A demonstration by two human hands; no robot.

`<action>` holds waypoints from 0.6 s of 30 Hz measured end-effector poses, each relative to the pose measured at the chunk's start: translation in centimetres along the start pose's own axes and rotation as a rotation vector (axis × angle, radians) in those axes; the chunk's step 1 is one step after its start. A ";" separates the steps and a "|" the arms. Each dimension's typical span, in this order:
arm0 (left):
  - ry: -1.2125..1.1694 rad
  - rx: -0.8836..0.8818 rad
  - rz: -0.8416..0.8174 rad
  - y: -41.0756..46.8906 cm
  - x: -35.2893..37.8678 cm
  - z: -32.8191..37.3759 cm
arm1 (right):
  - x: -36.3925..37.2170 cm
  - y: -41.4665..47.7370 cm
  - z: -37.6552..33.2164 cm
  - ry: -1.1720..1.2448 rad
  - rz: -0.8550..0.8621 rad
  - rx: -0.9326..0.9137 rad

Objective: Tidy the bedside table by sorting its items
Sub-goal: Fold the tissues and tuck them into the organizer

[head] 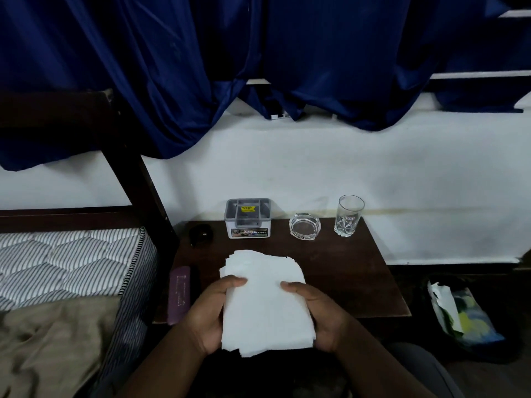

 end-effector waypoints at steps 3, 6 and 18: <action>0.181 0.073 0.060 -0.5 -0.4 0.5 | -1.4 -1.3 -0.7 -0.142 0.168 -0.132; 0.382 0.192 0.147 -1.2 -0.7 0.7 | -2.1 -2.8 -1.1 -0.272 0.383 -0.269; 0.707 0.356 0.229 -3.2 1.2 -1.2 | -2.7 -6.5 0.4 -0.682 0.760 -0.447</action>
Point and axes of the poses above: each hand's wrist, its own y-axis towards the middle knuckle, its own x-axis out of the palm, z = x × y, the point moved 8 cm from there along y, towards the middle knuckle, and after that the axes turned 14 degrees about x, right-handed, at the moved point
